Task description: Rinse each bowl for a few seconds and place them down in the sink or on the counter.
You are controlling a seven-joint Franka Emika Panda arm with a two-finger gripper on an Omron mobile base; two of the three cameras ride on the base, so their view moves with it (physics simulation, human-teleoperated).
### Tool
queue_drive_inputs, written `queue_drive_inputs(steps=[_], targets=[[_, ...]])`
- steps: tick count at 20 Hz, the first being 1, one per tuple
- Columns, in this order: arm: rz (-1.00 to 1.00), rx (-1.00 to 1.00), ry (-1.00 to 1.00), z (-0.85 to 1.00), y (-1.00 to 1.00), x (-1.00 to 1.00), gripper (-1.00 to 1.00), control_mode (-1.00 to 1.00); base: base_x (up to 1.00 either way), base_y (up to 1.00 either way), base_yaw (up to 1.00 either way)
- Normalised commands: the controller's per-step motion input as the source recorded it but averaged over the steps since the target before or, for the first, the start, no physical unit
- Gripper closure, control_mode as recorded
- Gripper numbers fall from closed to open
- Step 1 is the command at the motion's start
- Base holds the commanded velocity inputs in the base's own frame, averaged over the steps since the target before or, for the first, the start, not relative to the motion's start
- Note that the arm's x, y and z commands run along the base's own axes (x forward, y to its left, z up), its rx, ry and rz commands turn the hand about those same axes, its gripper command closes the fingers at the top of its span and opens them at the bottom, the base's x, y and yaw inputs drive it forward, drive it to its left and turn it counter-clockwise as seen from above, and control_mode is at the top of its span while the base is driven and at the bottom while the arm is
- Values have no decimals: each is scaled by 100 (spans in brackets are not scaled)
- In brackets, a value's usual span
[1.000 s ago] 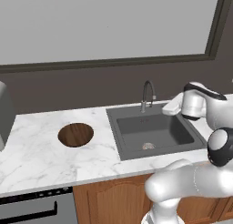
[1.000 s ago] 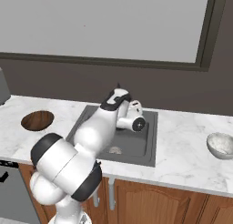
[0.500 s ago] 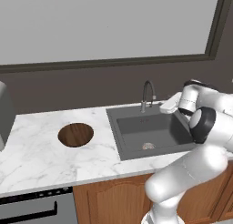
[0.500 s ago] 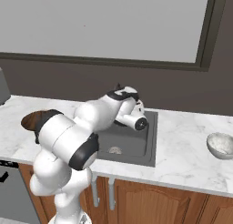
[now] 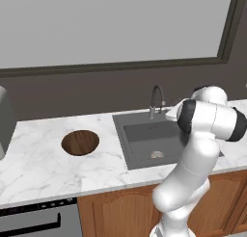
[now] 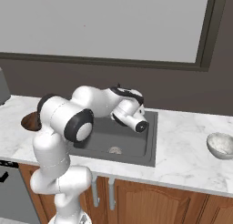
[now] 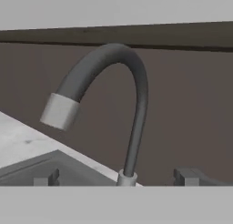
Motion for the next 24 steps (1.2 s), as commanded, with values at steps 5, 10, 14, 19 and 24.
queue_drive_inputs(steps=[5, 10, 14, 19, 24], targets=[[0, 1, 0, -10, -2, 44, -100, -100, 0, 0, 0], [0, 3, 1, -16, -5, 52, -100, -100, 0, 0, 0], [0, 3, 1, -24, 0, 46, -100, -100, 0, 0, 0], [0, 1, 0, -25, -2, 46, -100, -100, 0, 0, 0], [0, 1, 0, -19, -12, 53, -100, -100, 0, 0, 0]])
